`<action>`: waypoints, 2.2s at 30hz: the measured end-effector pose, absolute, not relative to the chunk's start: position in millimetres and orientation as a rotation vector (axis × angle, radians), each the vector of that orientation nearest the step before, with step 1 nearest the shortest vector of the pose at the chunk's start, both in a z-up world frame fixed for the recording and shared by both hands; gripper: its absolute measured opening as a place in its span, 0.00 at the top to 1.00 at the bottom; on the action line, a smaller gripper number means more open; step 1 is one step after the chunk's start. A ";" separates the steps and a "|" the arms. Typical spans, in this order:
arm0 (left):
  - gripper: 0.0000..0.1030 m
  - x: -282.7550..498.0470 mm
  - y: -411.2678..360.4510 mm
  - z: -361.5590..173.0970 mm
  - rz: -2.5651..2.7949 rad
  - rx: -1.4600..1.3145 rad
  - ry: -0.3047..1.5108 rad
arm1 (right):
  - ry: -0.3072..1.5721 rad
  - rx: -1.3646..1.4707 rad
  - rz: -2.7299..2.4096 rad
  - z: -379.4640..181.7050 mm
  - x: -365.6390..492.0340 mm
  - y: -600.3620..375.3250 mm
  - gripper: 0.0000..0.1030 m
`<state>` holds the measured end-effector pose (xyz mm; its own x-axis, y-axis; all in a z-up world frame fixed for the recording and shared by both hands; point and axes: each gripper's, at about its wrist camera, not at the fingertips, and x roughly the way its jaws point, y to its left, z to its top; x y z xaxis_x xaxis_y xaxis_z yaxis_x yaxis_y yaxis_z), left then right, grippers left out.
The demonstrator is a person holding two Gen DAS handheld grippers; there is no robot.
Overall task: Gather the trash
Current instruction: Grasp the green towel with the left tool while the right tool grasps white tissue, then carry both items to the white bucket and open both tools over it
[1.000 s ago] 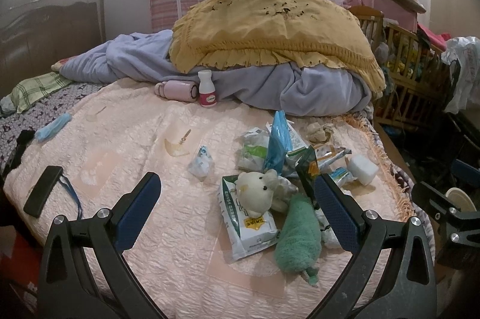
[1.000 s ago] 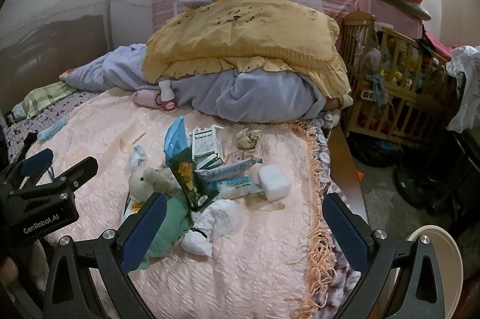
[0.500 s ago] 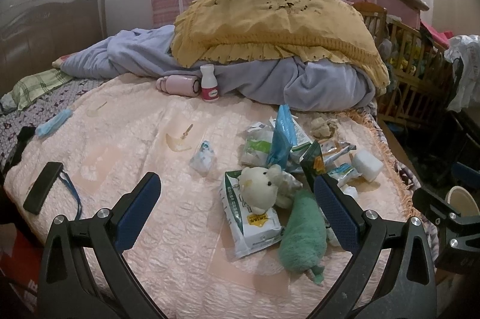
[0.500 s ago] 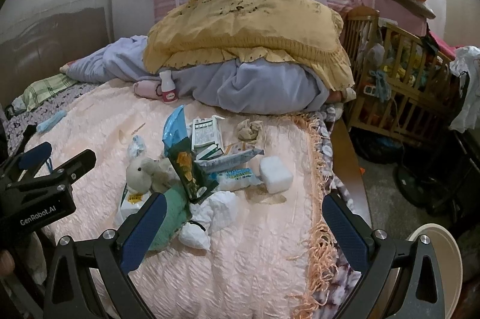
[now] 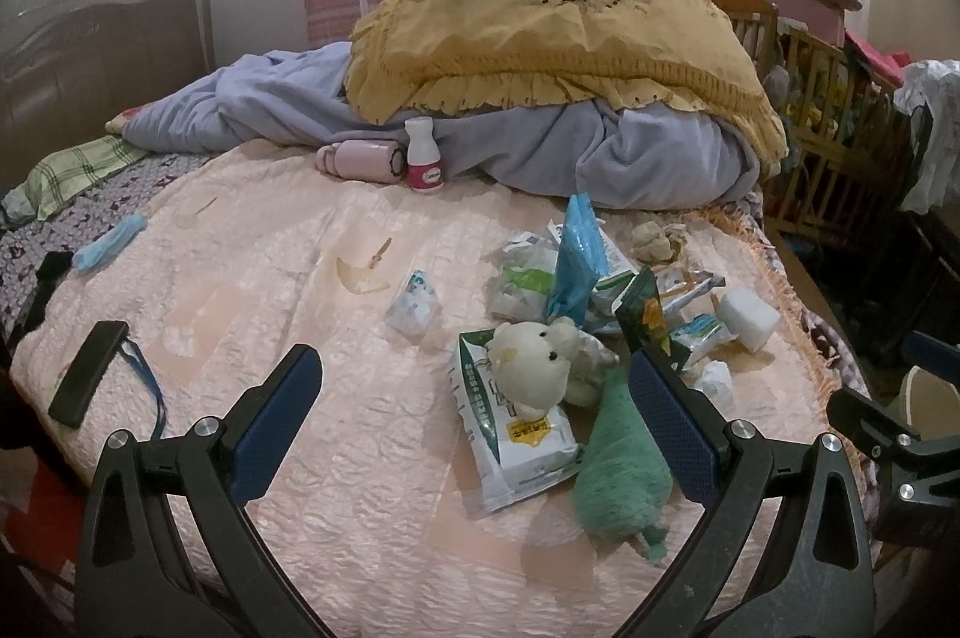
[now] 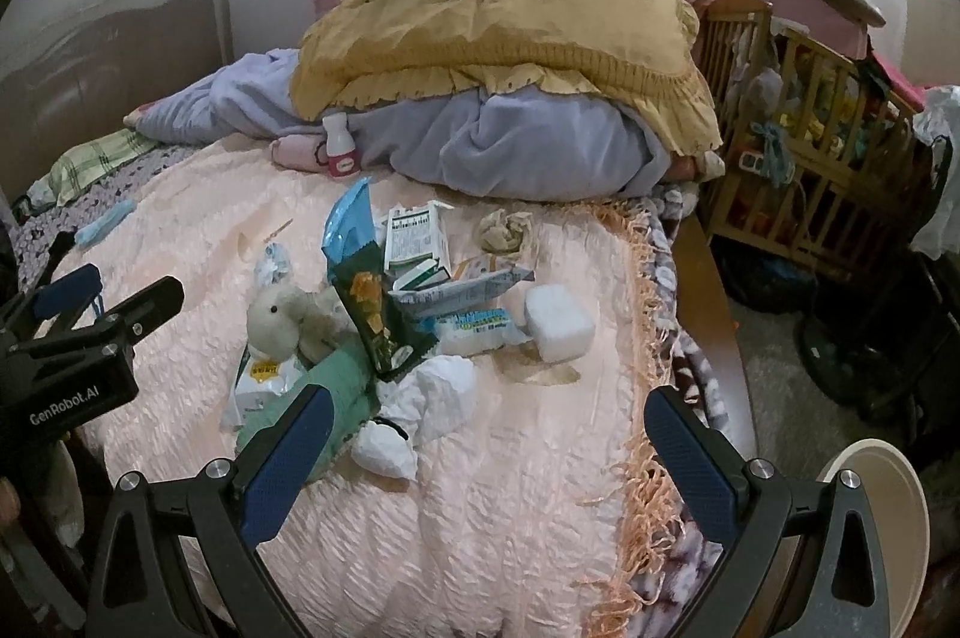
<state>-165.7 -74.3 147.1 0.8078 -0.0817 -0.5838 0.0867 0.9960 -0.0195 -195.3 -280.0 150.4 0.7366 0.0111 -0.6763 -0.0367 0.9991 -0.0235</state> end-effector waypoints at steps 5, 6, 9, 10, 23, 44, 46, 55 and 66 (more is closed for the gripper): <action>0.01 -165.0 -67.8 143.5 -0.102 0.034 0.634 | 0.799 -0.026 0.068 137.0 -187.6 -286.3 0.00; 0.01 -165.1 -65.1 142.6 -0.107 0.036 0.638 | 0.815 -0.033 0.074 133.6 -185.4 -287.3 0.00; 0.01 -164.5 -57.3 139.7 -0.128 0.043 0.660 | 0.874 -0.013 0.126 123.3 -176.0 -290.9 0.01; 0.01 -163.9 -55.0 138.4 -0.137 0.045 0.674 | 0.888 0.007 0.152 120.6 -172.3 -291.9 0.03; 0.15 -159.2 -91.3 114.8 -0.368 0.070 0.834 | 1.167 0.089 0.419 58.3 -96.7 -271.5 0.28; 0.72 -153.8 -167.3 107.2 -0.646 0.064 1.000 | 0.927 0.194 0.268 114.9 -189.9 -375.0 0.75; 0.72 -162.1 -179.0 122.4 -0.693 0.056 0.980 | 0.904 0.193 0.232 122.0 -205.5 -391.2 0.75; 0.72 -193.5 -284.2 161.2 -0.928 0.097 0.926 | 0.843 0.270 -0.052 141.4 -287.3 -499.2 0.75; 0.71 -221.5 -424.6 154.8 -1.121 0.096 0.994 | 0.877 0.406 -0.273 114.5 -348.0 -585.1 0.75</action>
<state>-221.5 -424.6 154.8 0.0730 -0.7054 -0.7050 0.7842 0.4774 -0.3964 -348.0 -585.1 114.5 0.6124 -0.0660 -0.7878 0.3931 0.8900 0.2311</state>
